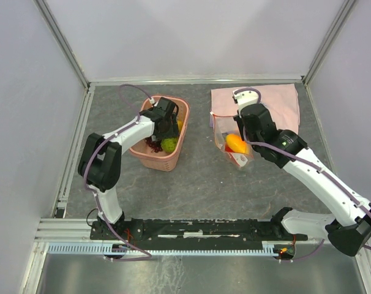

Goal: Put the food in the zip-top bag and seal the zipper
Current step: Pick up the fake vegetable from the bin, then place the fake vegetable in the zipper food storage bag.

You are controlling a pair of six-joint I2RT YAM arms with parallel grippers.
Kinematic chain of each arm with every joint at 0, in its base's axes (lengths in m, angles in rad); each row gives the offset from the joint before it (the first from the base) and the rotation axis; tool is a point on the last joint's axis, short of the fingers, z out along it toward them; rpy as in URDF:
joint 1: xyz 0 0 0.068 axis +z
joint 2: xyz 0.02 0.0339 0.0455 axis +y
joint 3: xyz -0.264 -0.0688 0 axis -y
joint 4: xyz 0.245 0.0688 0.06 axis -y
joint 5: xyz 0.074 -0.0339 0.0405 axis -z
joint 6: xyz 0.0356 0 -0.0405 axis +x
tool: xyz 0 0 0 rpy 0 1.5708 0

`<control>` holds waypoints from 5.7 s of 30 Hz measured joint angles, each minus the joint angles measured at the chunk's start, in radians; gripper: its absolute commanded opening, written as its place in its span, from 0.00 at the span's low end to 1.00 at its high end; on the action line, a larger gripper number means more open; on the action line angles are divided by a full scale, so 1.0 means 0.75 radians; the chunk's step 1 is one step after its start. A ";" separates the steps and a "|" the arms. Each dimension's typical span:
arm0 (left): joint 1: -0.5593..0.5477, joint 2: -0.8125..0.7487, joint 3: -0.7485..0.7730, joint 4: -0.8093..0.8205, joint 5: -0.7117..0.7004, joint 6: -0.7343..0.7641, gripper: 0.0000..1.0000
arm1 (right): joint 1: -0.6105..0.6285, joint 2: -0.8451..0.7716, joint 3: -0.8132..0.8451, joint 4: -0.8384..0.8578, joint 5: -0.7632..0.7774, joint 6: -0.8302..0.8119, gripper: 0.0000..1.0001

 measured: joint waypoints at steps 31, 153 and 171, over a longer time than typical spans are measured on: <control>-0.008 -0.207 -0.160 -0.075 0.071 0.001 0.88 | 0.000 0.000 0.000 -0.004 -0.014 0.000 0.02; -0.714 -0.557 -0.511 1.169 -0.222 0.308 0.89 | 0.000 -0.020 0.030 -0.035 -0.309 0.123 0.02; -0.716 -0.683 -0.410 0.763 -0.261 0.203 0.88 | 0.000 -0.020 0.030 -0.033 -0.313 0.128 0.03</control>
